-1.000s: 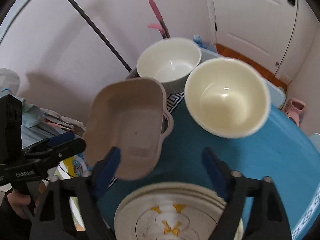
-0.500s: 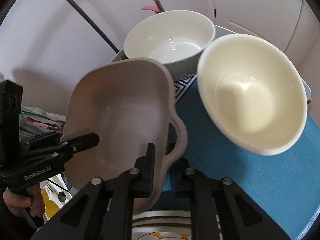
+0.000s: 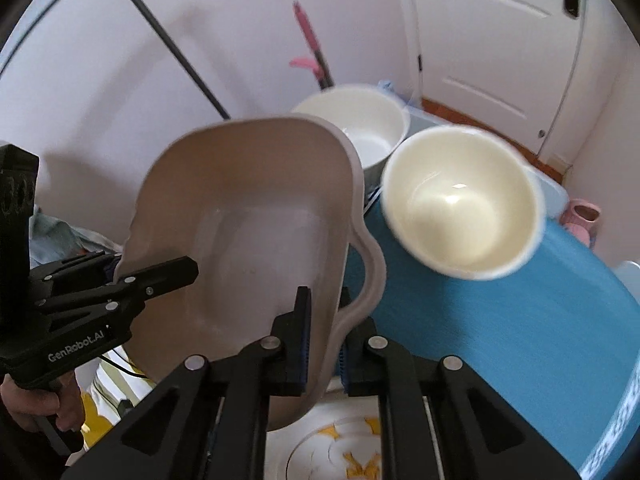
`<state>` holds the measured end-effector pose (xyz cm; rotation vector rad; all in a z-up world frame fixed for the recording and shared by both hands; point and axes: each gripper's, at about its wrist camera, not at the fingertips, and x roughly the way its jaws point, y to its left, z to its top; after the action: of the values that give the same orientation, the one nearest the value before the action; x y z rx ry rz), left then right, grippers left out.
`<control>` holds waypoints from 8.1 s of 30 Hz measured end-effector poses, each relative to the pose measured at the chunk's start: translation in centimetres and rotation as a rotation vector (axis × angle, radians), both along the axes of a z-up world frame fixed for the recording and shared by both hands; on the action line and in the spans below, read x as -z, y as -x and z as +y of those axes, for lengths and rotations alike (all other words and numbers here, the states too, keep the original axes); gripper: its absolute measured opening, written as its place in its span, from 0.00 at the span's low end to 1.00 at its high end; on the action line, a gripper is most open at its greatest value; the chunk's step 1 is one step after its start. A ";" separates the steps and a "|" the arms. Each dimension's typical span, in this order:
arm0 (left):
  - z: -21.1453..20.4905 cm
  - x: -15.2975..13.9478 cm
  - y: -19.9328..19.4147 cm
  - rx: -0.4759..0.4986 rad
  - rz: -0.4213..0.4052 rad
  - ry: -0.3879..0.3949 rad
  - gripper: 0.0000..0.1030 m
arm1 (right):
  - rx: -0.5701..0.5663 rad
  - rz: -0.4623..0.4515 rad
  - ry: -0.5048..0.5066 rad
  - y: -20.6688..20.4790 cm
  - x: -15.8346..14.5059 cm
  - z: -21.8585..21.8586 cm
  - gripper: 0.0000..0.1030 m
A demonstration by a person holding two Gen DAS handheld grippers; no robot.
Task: Organize plates and bowls
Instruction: 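Lift the beige square bowl and carry it across the table, then lower the beige square bowl onto the cloth and open both grippers, then grasp the rim of the cream printed bowl with both grippers, then lift the cream bowl and carry it over the beige square bowl, then lower the cream bowl into the square bowl and open both grippers, then move both grippers to the plain white bowl and grasp its rim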
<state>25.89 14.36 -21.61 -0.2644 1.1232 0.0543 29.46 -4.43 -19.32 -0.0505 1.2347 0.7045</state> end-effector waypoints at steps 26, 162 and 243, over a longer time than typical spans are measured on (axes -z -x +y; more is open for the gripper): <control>-35.4 0.8 4.9 0.482 0.000 0.063 0.23 | 0.489 -0.024 0.120 12.3 -3.0 -34.4 0.11; -12.7 -1.5 -9.0 0.129 -0.054 0.074 0.19 | 0.277 -0.054 0.054 -7.0 -1.8 -10.8 0.13; -35.2 -11.5 5.1 0.369 -0.265 -0.138 0.42 | 0.346 -0.170 -0.010 10.8 -9.4 -35.9 0.34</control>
<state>20.80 -20.88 -10.08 0.0607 0.8849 -0.2241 18.61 -40.33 -9.89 0.1074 1.0425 0.3962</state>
